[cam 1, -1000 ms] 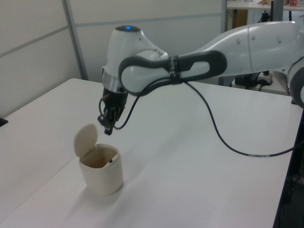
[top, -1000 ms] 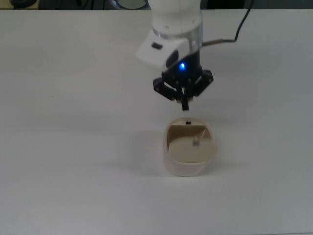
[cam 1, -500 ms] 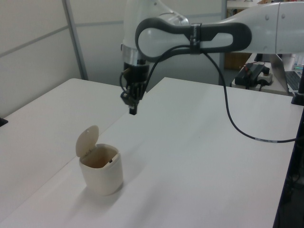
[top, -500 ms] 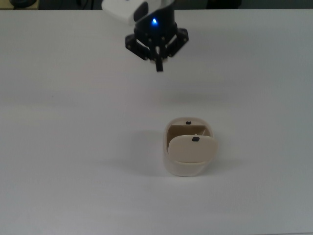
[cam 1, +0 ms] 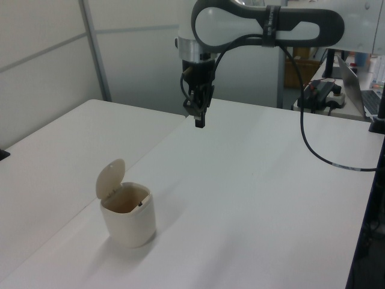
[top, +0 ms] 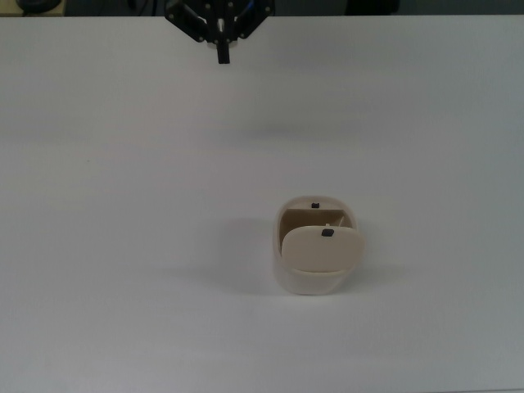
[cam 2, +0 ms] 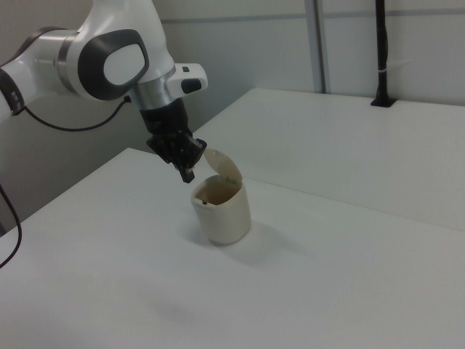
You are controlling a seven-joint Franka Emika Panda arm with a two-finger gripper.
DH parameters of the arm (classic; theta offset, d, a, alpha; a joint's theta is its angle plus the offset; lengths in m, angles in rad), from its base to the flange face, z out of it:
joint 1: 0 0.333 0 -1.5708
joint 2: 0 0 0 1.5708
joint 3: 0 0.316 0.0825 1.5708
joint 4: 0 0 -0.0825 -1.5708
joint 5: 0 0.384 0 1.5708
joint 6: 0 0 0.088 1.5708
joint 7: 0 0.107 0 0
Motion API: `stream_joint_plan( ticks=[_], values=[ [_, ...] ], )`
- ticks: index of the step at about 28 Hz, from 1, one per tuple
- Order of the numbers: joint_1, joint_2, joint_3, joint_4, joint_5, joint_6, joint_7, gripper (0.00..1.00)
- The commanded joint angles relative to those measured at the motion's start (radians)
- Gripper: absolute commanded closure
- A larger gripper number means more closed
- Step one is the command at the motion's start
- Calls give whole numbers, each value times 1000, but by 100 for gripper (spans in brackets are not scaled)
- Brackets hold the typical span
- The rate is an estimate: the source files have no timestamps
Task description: Open the trash can
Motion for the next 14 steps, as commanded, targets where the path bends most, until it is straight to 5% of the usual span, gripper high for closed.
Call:
stream_joint_plan(
  ticks=[1, 6, 9, 11, 13, 14],
  values=[
    [3, -85, -23, -90, -13, -9, -22, 97],
    [7, -98, -17, -112, -39, -10, -21, 97],
    [8, -91, -14, -112, -59, -10, -21, 83],
    [8, -88, -14, -110, -62, -9, -21, 67],
    [8, -81, -14, -109, -64, -9, -25, 36],
    [7, -81, -14, -106, -64, -9, -25, 35]
  ],
)
